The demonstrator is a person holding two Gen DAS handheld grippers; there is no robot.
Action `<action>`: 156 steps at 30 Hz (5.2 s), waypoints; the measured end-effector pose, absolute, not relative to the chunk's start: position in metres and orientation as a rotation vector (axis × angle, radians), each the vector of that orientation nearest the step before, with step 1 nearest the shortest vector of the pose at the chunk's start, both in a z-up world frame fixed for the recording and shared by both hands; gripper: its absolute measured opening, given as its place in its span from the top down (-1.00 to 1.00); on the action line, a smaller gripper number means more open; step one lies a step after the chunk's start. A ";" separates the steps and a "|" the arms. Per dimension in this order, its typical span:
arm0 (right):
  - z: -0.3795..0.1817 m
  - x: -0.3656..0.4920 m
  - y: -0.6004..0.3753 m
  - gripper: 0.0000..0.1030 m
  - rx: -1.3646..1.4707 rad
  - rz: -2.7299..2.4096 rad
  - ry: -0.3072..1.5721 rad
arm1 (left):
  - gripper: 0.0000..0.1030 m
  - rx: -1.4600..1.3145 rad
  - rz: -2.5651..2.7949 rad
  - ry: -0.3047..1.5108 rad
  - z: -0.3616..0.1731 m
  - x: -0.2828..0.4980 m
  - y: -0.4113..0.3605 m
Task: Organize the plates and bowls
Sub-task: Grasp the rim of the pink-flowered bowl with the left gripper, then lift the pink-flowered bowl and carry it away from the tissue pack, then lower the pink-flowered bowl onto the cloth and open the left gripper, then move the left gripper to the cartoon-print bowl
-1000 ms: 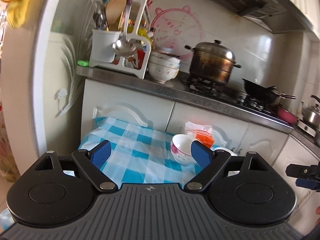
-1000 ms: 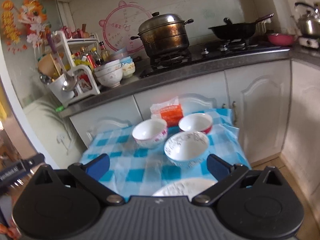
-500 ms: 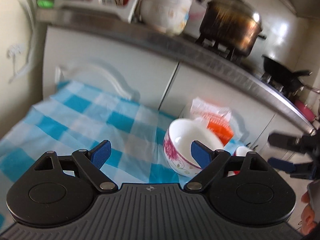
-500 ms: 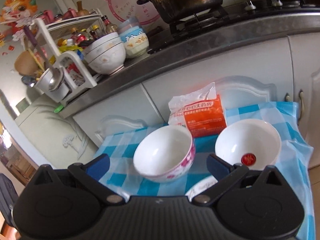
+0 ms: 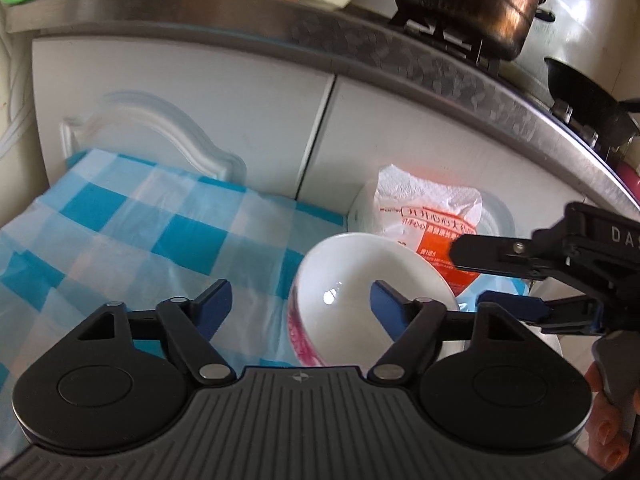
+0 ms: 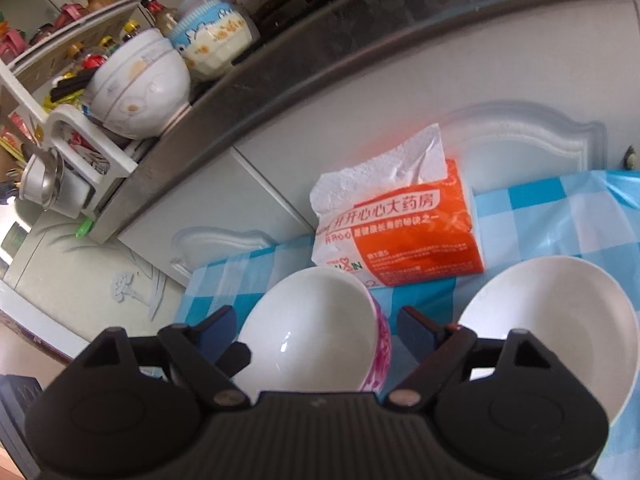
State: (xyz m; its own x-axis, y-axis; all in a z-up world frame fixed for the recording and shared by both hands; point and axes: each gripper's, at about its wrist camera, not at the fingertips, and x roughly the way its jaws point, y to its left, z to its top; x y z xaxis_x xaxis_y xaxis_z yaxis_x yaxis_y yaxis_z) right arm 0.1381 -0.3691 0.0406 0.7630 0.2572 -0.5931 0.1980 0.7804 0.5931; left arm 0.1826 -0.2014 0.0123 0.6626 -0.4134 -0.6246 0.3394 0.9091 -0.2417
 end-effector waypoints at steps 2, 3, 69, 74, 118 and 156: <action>0.040 0.147 -0.368 -0.68 0.675 0.049 0.742 | -0.64 -0.099 -0.415 0.750 0.009 0.186 -0.207; 0.039 0.151 -0.368 -0.68 0.673 0.055 0.757 | -0.60 -0.093 -0.413 0.761 0.007 0.188 -0.210; 0.047 0.102 -0.161 -0.61 0.592 0.442 0.993 | 0.72 -0.257 -0.024 0.947 0.034 0.055 -0.011; 0.040 0.088 -0.131 -0.61 0.590 0.493 1.033 | 0.71 -0.266 0.025 0.963 0.032 0.031 0.020; 0.079 0.024 -0.155 -0.81 0.442 0.258 1.008 | -0.07 -0.172 -0.138 0.939 0.038 -0.002 0.064; 0.061 -0.210 -0.388 -0.94 0.732 -0.320 0.782 | -0.90 0.212 -0.574 0.888 0.121 -0.073 -0.169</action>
